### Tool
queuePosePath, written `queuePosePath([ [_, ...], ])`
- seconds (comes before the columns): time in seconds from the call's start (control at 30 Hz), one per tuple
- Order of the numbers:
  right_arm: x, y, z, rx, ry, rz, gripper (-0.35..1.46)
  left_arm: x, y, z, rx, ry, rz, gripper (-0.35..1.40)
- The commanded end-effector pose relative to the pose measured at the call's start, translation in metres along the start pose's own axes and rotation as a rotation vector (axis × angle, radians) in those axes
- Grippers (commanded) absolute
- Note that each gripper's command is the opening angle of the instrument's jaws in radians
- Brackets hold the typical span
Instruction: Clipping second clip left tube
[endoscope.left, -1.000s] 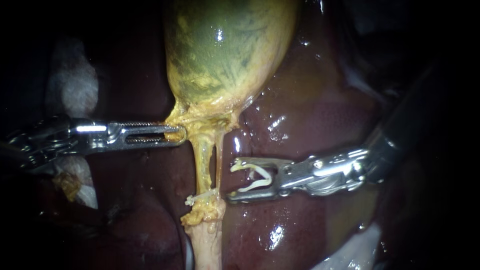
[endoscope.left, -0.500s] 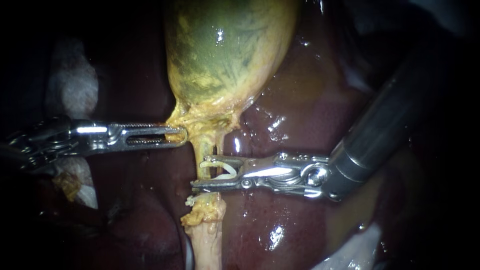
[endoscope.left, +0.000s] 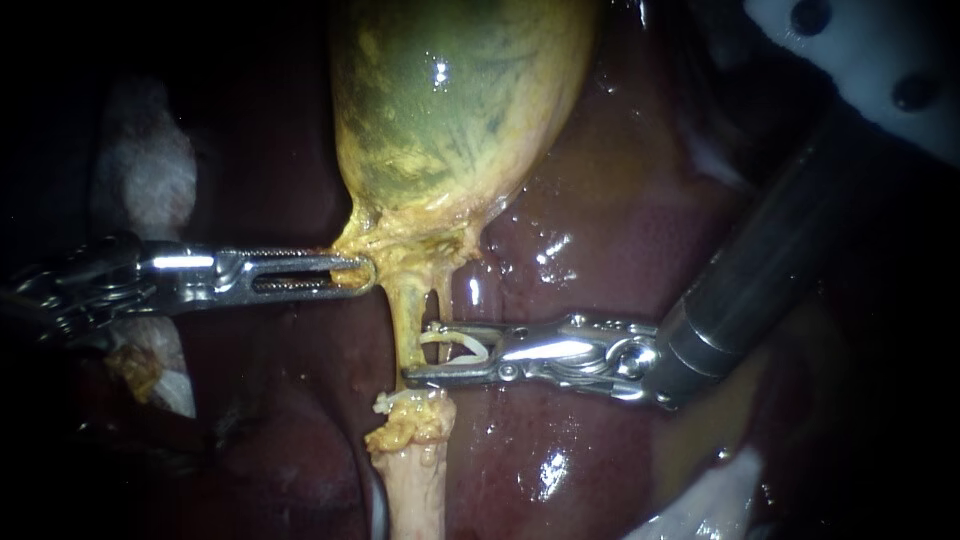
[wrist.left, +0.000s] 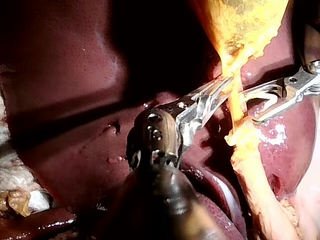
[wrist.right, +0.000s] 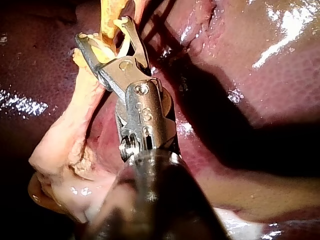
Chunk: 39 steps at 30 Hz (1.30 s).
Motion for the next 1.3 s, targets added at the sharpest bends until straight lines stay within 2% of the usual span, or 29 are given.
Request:
queuePosePath([
  [0.03, 0.0001, -0.0001, 0.0001, 0.000, -0.001, 0.001, 0.51, 0.0000, 0.0001, 0.0000, 0.000, 0.000, 0.000, -0.35],
  [0.3, 0.0004, -0.0005, 0.0014, -0.008, -0.003, 0.002, 0.50, 0.0001, 0.0008, 0.0002, 0.003, 0.002, -0.002, -0.35],
  [0.63, 0.0000, -0.0002, 0.0030, -0.077, -0.099, -0.001, 0.51, 0.0002, 0.0013, 0.0001, 0.003, 0.002, -0.004, -0.35],
  [0.97, 0.0007, -0.0005, 0.0046, -0.089, -0.106, -0.002, 0.50, 0.0003, 0.0017, 0.0000, 0.006, 0.003, -0.006, -0.35],
  [1.3, 0.0011, -0.0004, 0.0055, -0.119, -0.147, -0.011, 0.48, 0.0004, 0.0019, 0.0001, 0.007, 0.004, -0.006, -0.35],
])
